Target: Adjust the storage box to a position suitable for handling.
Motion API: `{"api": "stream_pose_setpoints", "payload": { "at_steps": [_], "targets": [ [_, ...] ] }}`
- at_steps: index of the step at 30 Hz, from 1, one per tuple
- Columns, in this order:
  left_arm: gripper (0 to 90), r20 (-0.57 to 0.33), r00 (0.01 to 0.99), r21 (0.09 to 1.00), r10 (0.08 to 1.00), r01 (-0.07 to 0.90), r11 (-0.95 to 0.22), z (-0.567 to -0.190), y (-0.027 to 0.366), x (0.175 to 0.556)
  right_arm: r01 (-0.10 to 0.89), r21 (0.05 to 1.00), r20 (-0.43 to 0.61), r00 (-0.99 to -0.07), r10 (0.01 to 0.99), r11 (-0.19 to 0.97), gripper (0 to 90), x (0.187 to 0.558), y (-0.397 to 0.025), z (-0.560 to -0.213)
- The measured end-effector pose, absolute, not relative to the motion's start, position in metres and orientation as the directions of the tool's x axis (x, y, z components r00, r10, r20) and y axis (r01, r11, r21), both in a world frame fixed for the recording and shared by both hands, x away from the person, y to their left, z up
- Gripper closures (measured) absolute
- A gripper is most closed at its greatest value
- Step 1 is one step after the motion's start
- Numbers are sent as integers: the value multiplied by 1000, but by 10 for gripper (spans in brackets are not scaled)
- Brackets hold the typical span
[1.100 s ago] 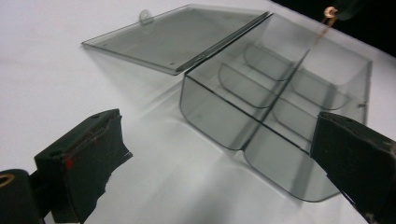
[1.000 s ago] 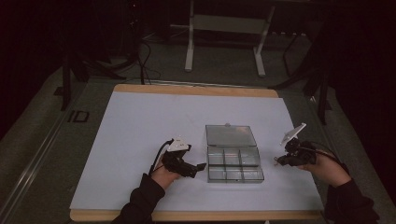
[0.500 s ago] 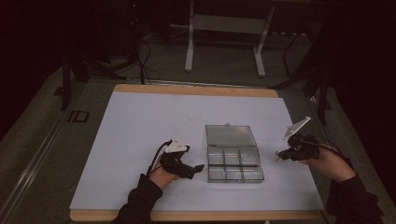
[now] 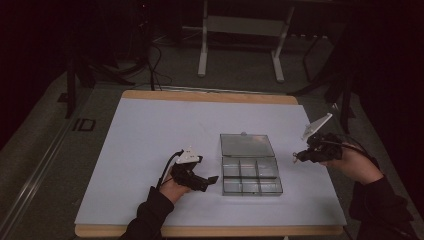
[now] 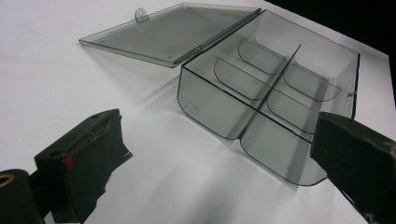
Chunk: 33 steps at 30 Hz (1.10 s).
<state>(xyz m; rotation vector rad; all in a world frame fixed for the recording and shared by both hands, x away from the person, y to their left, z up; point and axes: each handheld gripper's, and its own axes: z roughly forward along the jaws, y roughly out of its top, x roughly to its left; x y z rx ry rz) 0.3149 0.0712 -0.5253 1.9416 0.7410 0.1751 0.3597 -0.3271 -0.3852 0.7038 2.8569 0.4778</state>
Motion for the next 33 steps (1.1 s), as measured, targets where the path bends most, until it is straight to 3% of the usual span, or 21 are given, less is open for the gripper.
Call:
{"api": "stream_pose_setpoints", "payload": {
  "at_steps": [20, 33],
  "targets": [
    [34, -198, 805, 857, 559, 419, -301, -525, 70, 313, 290, 356, -78, -938, 338, 888, 876, 368, -273, -370],
    [34, -193, 808, 858, 556, 414, -303, -524, 69, 313, 294, 298, 1, -951, 308, 908, 876, 374, -254, -418]
  ]
}}
